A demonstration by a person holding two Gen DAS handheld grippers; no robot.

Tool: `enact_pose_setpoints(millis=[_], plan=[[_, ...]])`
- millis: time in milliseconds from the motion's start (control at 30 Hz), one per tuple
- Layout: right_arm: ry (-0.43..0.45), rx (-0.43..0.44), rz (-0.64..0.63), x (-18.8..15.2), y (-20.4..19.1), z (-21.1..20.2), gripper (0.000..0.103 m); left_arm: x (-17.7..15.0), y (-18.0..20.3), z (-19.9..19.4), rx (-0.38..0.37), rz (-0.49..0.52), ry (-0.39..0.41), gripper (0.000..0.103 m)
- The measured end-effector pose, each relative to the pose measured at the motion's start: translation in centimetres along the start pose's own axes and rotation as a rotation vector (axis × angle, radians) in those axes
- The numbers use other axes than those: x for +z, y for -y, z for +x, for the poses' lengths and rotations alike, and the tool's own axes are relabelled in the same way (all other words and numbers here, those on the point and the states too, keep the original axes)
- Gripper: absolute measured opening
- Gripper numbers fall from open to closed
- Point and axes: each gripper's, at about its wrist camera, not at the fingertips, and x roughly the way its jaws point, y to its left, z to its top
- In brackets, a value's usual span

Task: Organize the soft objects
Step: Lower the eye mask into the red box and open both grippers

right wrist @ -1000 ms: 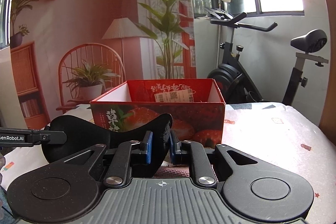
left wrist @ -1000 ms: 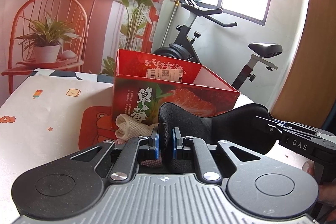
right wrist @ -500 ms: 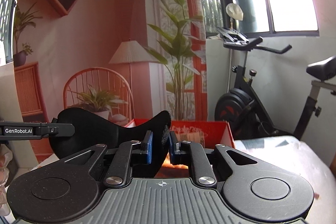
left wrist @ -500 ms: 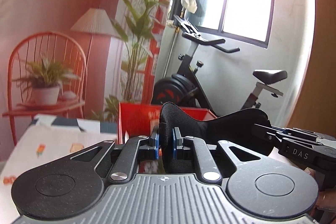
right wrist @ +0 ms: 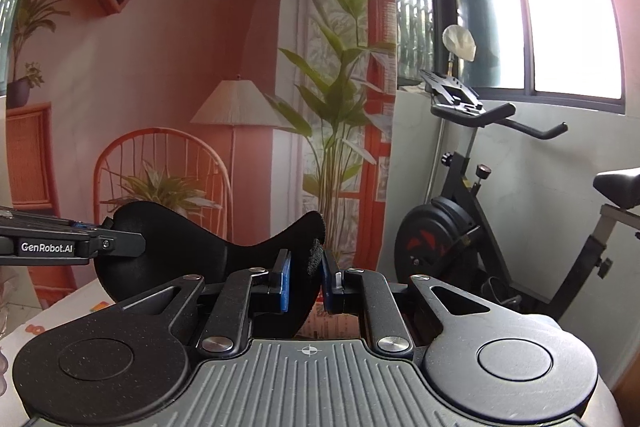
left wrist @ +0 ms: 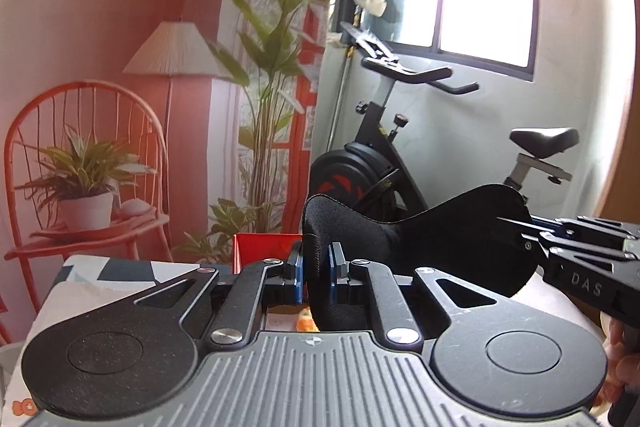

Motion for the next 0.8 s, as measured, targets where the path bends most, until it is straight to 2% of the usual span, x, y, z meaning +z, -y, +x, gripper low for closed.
enact_pose_setpoints(millis=[167, 300, 433, 567, 800], plan=[[-0.032, -0.017, -0.009, 0.3, 0.3, 3.6, 0.014, 0.3, 0.4, 3.5, 0.035, 0.035, -0.043, 0.013], [-0.066, -0.023, -0.031, 0.0, 0.4, 6.3, 0.014, 0.4, 0.2, 6.1, 0.043, 0.000, -0.080, 0.013], [-0.121, -0.026, -0.022, -1.1, 0.9, 8.6, 0.014, -0.3, 0.2, 7.9, 0.043, 0.026, -0.131, 0.013], [-0.209, 0.006, 0.128, -2.5, 2.6, 10.4, 0.013, -0.6, -0.3, 10.0, -0.005, 0.006, -0.265, 0.013], [-0.372, -0.015, 0.262, -4.7, 4.9, 12.5, 0.013, -0.7, -0.9, 11.4, -0.043, 0.007, -0.354, 0.013]])
